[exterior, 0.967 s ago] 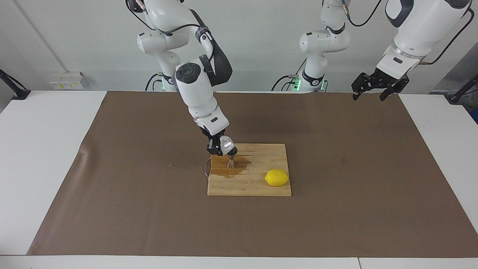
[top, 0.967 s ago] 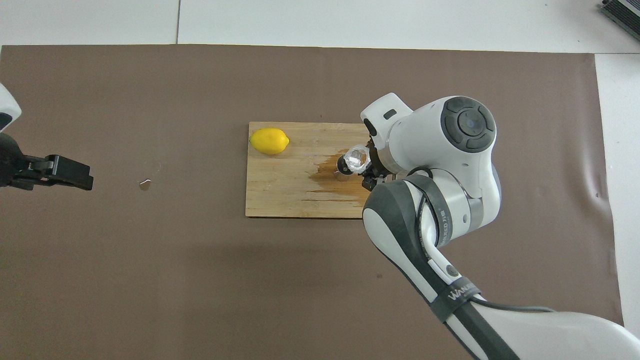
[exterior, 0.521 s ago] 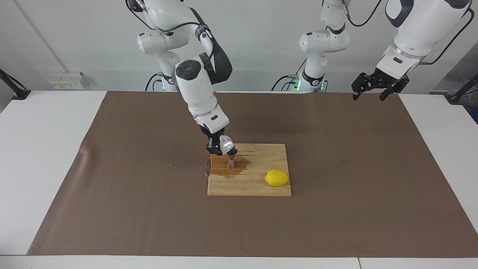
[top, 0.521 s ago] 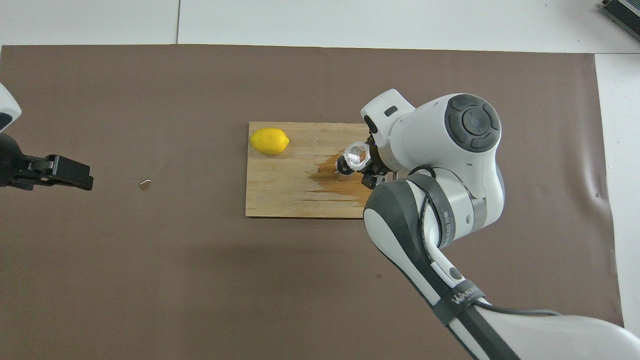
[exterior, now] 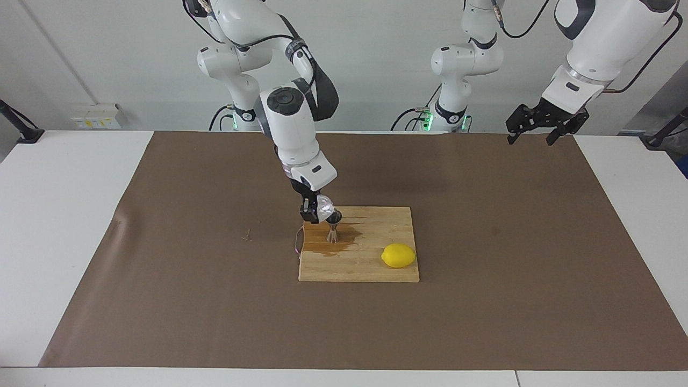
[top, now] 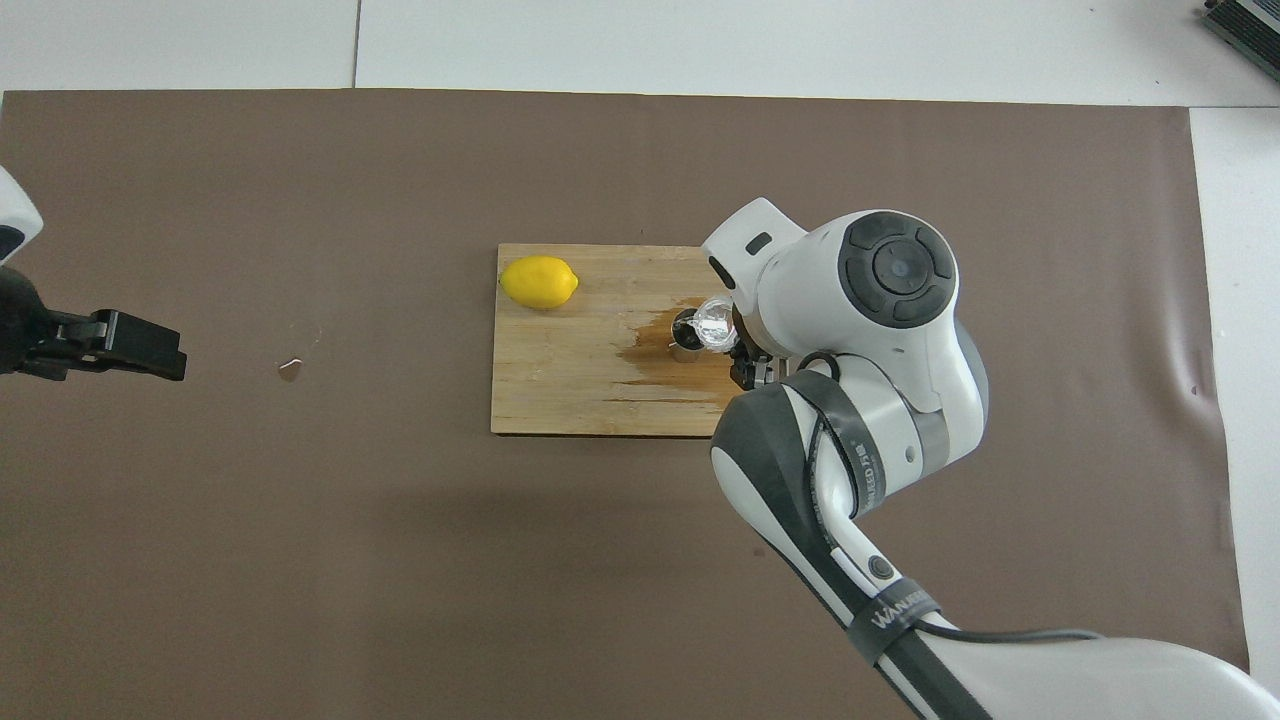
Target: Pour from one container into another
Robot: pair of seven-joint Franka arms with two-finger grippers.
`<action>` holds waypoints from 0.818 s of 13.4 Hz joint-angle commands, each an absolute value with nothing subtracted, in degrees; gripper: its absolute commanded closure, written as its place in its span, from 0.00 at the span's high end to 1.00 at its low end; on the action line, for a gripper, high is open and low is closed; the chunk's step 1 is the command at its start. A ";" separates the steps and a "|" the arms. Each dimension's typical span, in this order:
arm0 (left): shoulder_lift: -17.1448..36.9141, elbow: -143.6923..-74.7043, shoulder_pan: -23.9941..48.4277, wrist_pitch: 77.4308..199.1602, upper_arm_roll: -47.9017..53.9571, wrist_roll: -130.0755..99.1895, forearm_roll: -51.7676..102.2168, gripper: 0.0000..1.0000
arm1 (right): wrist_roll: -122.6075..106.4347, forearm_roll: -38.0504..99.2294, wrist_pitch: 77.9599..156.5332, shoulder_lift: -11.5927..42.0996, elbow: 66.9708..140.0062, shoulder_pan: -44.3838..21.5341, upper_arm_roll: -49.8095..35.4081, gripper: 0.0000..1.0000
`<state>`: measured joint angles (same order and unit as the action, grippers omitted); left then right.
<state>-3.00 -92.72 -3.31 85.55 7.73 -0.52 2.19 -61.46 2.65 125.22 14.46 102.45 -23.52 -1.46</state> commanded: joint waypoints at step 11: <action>-4.48 -94.04 -3.16 85.08 7.47 -0.09 1.67 1.00 | -60.82 0.70 126.21 13.18 105.03 -23.29 -1.67 0.35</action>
<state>-3.00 -92.72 -3.31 85.55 7.73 -0.52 2.19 -61.46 2.36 125.22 14.46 103.55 -23.52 -1.45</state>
